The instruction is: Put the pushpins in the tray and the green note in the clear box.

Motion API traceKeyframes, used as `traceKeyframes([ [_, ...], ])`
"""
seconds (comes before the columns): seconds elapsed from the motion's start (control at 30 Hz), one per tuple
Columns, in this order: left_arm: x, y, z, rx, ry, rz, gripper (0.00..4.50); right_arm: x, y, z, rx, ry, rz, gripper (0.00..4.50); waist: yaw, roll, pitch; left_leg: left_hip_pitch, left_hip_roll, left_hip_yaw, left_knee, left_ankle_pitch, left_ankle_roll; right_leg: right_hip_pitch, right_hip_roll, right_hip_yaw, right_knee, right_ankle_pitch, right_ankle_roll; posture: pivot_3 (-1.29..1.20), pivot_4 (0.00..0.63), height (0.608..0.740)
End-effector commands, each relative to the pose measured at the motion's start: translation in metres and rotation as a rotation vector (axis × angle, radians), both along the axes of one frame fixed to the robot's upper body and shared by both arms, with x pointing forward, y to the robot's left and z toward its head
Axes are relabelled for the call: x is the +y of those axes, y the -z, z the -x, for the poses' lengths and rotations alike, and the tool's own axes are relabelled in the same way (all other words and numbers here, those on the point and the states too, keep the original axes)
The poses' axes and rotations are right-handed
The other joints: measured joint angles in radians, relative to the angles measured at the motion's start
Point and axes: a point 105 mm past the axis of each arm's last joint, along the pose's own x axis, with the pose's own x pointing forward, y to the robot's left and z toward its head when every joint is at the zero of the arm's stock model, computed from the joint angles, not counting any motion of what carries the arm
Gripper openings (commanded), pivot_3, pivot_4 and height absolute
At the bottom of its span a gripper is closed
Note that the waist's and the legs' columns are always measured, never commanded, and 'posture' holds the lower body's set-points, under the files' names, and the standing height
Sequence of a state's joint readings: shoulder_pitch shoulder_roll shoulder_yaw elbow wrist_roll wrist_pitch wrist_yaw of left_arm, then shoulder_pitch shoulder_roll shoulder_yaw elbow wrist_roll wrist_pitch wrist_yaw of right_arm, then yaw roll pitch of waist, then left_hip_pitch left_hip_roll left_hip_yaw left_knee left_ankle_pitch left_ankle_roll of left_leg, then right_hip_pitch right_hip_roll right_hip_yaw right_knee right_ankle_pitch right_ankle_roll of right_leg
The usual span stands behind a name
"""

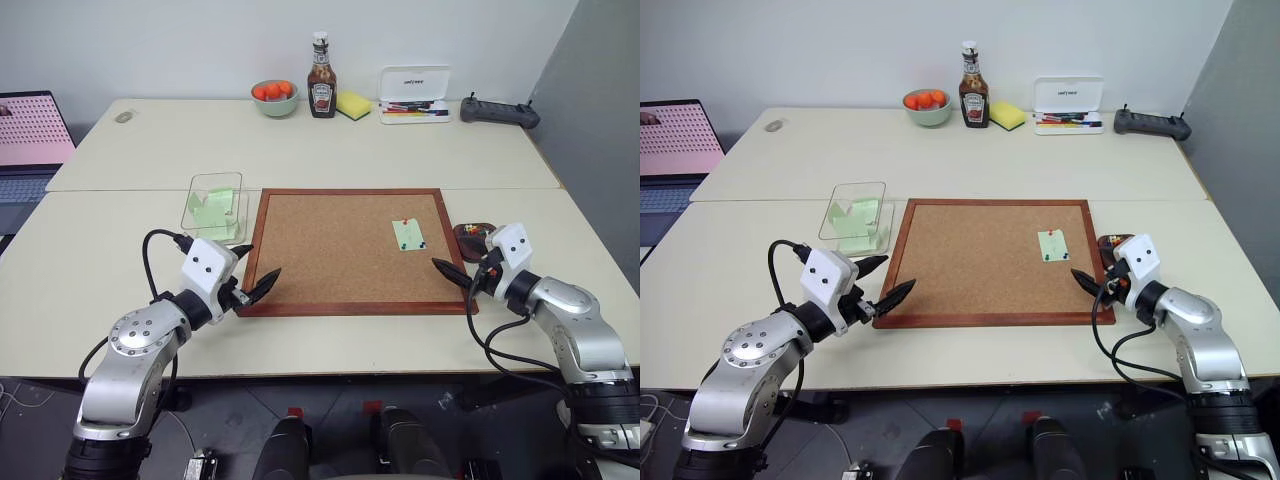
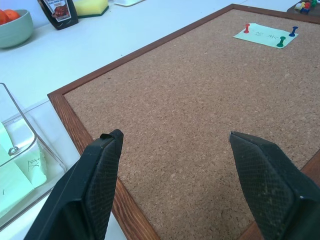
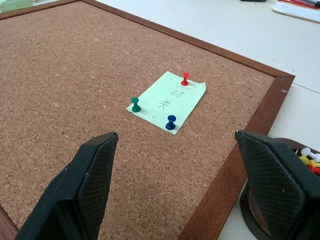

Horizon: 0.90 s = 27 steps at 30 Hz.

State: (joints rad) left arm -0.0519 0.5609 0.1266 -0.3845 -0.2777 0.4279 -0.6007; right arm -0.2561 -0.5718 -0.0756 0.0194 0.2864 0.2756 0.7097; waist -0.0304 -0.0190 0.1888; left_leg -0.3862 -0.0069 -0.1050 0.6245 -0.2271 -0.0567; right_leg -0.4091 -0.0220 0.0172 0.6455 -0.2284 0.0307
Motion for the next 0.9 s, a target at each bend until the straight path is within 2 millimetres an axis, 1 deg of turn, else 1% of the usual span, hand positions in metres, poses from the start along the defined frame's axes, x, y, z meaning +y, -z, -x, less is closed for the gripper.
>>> traceKeyframes([
  [0.03,-0.0028,-0.0165,0.0030,-0.071,0.019,0.012,3.57,0.0013,-0.0112,-0.0013,-0.050,-0.015,0.010,3.96,0.000,0.000,0.000,0.000,0.000,0.000,0.000,0.000,0.000,0.000,0.000,0.000,0.000,0.000,0.000,0.00,0.150,0.740],
  [0.53,0.0036,-0.0142,-0.0016,-0.041,-0.001,-0.023,3.57,0.0070,-0.0089,0.0025,-0.040,-0.033,0.009,3.96,0.000,0.000,0.000,0.000,0.000,0.000,0.000,0.000,0.000,0.000,0.000,0.000,0.000,0.000,0.000,0.00,0.150,0.740],
  [0.9,0.0042,-0.0105,-0.0012,-0.028,0.012,-0.042,3.57,0.0076,-0.0134,0.0001,-0.043,-0.018,-0.004,3.96,0.000,0.000,0.000,0.000,0.000,0.000,0.000,0.000,0.000,0.000,0.000,0.000,0.000,0.000,0.000,0.00,0.150,0.740],
])
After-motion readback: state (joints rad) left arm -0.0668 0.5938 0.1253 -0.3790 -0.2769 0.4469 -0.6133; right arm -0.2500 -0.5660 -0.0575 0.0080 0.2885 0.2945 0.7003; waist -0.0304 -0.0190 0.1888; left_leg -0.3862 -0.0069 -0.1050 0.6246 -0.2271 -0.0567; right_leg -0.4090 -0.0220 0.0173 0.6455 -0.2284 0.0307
